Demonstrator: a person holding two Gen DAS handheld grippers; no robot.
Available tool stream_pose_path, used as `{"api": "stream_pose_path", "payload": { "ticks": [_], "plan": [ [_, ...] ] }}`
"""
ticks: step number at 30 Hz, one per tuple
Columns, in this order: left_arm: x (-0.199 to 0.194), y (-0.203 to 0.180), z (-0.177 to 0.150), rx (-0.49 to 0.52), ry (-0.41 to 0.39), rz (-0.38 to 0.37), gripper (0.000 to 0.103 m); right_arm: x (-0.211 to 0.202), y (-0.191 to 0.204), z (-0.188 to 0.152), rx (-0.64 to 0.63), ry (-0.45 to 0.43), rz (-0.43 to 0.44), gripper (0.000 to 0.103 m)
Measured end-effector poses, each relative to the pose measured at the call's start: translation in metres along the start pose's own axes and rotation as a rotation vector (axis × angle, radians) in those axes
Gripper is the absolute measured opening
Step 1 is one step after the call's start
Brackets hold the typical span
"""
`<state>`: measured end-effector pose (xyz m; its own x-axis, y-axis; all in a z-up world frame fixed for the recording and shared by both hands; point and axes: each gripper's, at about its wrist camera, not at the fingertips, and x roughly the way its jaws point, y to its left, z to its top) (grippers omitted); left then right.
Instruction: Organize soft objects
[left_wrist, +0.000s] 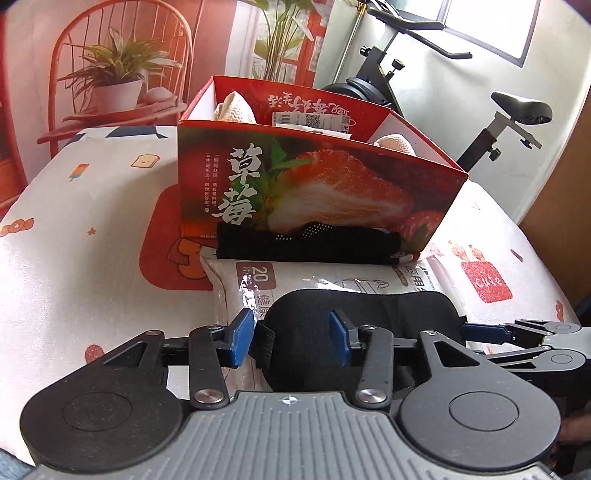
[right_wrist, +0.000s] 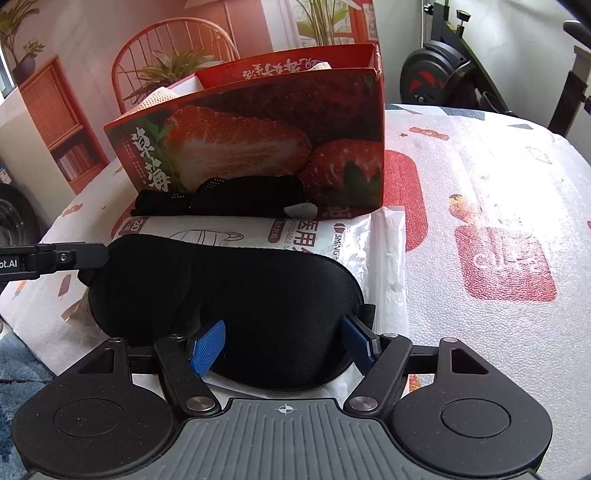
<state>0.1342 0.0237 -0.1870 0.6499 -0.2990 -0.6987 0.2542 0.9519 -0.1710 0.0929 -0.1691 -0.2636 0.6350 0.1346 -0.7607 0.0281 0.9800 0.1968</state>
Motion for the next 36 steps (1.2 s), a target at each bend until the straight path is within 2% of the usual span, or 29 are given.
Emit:
{"api": "stream_pose_path", "payload": {
  "ticks": [2, 7, 10, 12, 15, 18, 22, 26, 30, 36],
  "plan": [
    [-0.001, 0.002, -0.002, -0.004, 0.001, 0.001, 0.054, 0.000, 0.000, 0.000, -0.002, 0.001, -0.001, 0.067],
    [0.008, 0.004, -0.007, -0.006, 0.051, 0.001, 0.054, 0.001, 0.001, 0.000, -0.003, 0.002, -0.003, 0.068],
    [0.011, 0.001, -0.010, 0.022, 0.051, -0.018, 0.051, 0.001, 0.001, 0.000, -0.002, 0.001, -0.002, 0.068],
    [0.010, -0.004, -0.012, 0.061, 0.042, -0.023, 0.044, 0.001, 0.000, 0.000, 0.002, -0.002, -0.001, 0.068],
    [0.013, -0.010, -0.015, 0.123, 0.038, 0.022, 0.032, -0.001, -0.003, 0.000, 0.016, -0.012, 0.005, 0.067],
    [0.018, -0.003, -0.017, 0.102, 0.054, 0.024, 0.029, -0.005, -0.009, -0.001, 0.046, -0.041, 0.009, 0.064],
    [0.021, -0.003, -0.018, 0.101, 0.062, 0.037, 0.028, -0.009, -0.016, 0.000, 0.073, -0.074, -0.040, 0.064],
    [0.023, -0.001, -0.018, 0.090, 0.070, 0.031, 0.028, -0.009, -0.026, 0.000, 0.117, -0.075, -0.029, 0.064],
    [0.024, 0.000, -0.018, 0.085, 0.076, 0.026, 0.028, -0.006, -0.020, 0.001, 0.085, -0.073, -0.014, 0.058],
    [0.027, 0.000, -0.018, 0.078, 0.080, 0.020, 0.028, 0.005, -0.017, 0.005, 0.071, -0.042, -0.008, 0.060]
  ]
}}
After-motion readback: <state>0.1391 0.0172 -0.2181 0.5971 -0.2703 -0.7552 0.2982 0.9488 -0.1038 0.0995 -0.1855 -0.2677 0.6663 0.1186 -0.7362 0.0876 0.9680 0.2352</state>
